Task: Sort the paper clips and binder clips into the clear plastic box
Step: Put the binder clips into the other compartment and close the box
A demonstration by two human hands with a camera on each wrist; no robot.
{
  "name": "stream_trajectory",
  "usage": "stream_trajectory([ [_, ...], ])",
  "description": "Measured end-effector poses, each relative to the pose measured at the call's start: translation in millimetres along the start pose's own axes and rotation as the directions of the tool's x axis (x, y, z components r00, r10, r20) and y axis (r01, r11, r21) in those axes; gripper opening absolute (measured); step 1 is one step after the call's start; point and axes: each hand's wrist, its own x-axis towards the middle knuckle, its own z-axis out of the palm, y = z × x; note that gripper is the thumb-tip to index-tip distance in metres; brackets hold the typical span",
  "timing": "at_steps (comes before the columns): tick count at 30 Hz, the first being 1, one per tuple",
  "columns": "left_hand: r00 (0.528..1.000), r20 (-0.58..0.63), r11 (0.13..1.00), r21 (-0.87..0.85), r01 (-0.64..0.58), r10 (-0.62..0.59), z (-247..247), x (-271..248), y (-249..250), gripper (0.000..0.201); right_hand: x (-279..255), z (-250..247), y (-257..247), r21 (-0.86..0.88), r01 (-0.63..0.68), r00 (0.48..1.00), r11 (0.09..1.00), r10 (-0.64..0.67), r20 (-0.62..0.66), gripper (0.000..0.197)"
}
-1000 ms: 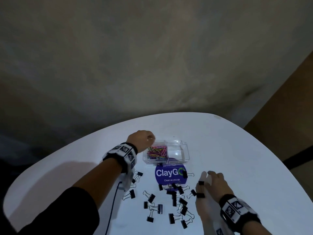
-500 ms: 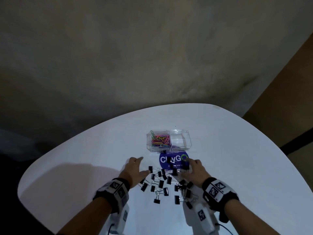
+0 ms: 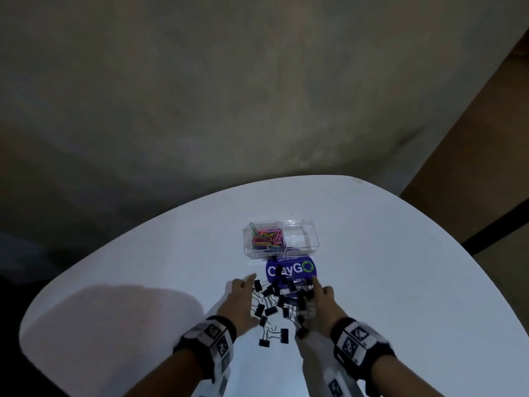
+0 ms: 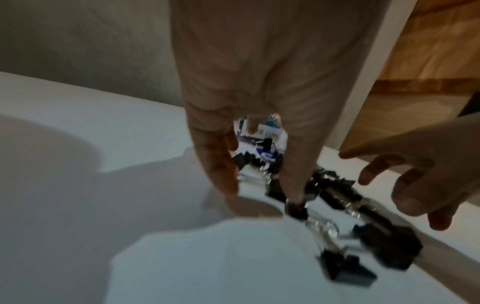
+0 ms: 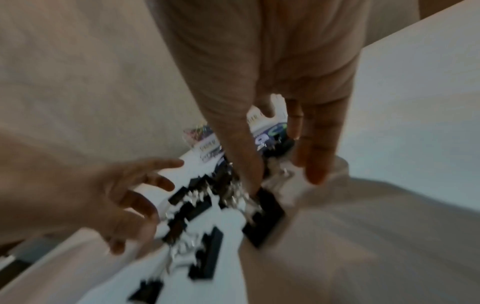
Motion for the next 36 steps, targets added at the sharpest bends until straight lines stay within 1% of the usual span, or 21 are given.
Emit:
stream_trajectory([
  [1,0.999,0.035,0.998,0.067,0.008,-0.011,-2.5,1.2,0.5,0.105,2.3,-6.7,0.0,-0.047,-0.038,0.998,0.998,0.04,0.05,0.111],
  [2,0.998,0.062,0.989,0.147,0.011,-0.02,-4.2,1.7,0.7,0.112,2.5,-13.0,-0.1,-0.155,-0.053,0.996,0.987,0.063,0.057,0.12],
  [4,0.994,0.101,0.956,0.293,0.009,-0.04,-4.2,3.0,2.8,0.122,4.7,-15.2,0.6,-0.292,-0.076,0.993,0.953,0.099,0.062,0.127],
  [5,0.992,0.116,0.943,0.333,0.007,-0.048,-3.2,5.4,6.0,0.124,7.0,-12.3,-1.3,-0.335,-0.072,0.993,0.94,0.099,0.064,0.125],
  [7,0.988,0.14,0.933,0.36,0.005,-0.059,-1.6,14.9,16.2,0.123,16.2,-7.0,-9.2,-0.387,-0.058,0.996,0.92,0.079,0.04,0.117],
  [9,0.985,0.161,0.938,0.346,0.005,-0.065,-0.9,25.7,27.4,0.119,25.8,-4.6,-20.0,-0.4,-0.027,0.999,0.916,0.041,0.027,0.107],
  [11,0.985,0.163,0.952,0.305,0.009,-0.061,-0.8,33.4,34.9,0.112,33.3,-2.5,-30.5,-0.398,-0.01,0.998,0.917,0.031,0.047,0.099],
  [13,0.991,0.125,0.971,0.238,0.013,-0.044,-1.5,39.2,38.6,0.099,39.1,-0.9,-37.8,-0.357,-0.008,0.998,0.934,0.032,0.062,0.095],
  [15,0.996,0.078,0.987,0.154,0.041,-0.054,-3.2,43.2,39.7,0.086,44.1,1.5,-40.2,-0.282,-0.018,0.999,0.959,0.028,0.033,0.087],
  [17,0.996,0.051,0.992,0.111,0.064,-0.07,-4.6,46.0,40.1,0.073,46.4,2.8,-41.1,-0.232,-0.022,1.0,0.972,0.02,-0.013,0.077],
  [20,0.997,0.024,0.984,0.161,0.072,-0.077,-4.6,46.5,41.2,0.048,49.9,5.3,-41.4,-0.202,-0.035,0.998,0.979,0.023,-0.062,0.058],
  [22,0.998,0.001,0.981,0.18,0.067,-0.068,-3.7,47.1,41.3,0.037,51.4,3.6,-42.5,-0.16,-0.038,0.997,0.986,0.027,-0.071,0.048],
  [25,0.998,-0.025,0.984,0.17,0.056,-0.053,-5.2,48.7,38.8,0.031,55.9,-4.7,-40.0,-0.123,-0.025,0.999,0.992,0.019,-0.047,0.044],
  [27,0.998,-0.036,0.99,0.125,0.058,-0.054,-8.6,49.4,36.0,0.031,57.9,-12.8,-35.8,-0.061,-0.009,0.999,0.998,0.006,-0.051,0.036],
  [29,0.997,-0.04,0.996,0.054,0.069,-0.067,-14.1,46.9,35.0,0.029,57.9,-19.6,-28.6,0.066,0.001,0.997,0.998,0.004,-0.075,0.025],
  [30,0.996,-0.04,0.997,0.011,0.078,-0.077,-16.9,45.6,34.4,0.028,56.3,-22.8,-24.7,0.161,-0.004,0.997,0.987,0.017,-0.079,0.024],
  [33,0.996,-0.018,0.988,-0.131,0.087,-0.09,-23.8,40.5,30.6,0.024,49.0,-32.0,-15.1,0.439,-0.049,0.996,0.897,0.076,-0.045,0.029],
  [34,0.996,-0.006,0.983,-0.164,0.085,-0.087,-26.4,37.4,30.3,0.021,45.8,-36.7,-13.0,0.478,-0.055,0.997,0.877,0.078,-0.027,0.025],
  [36,0.998,0.018,0.981,-0.185,0.064,-0.062,-33.1,31.6,32.4,0.019,38.6,-50.2,-12.5,0.486,-0.041,0.999,0.873,0.045,0.004,0.019],
])
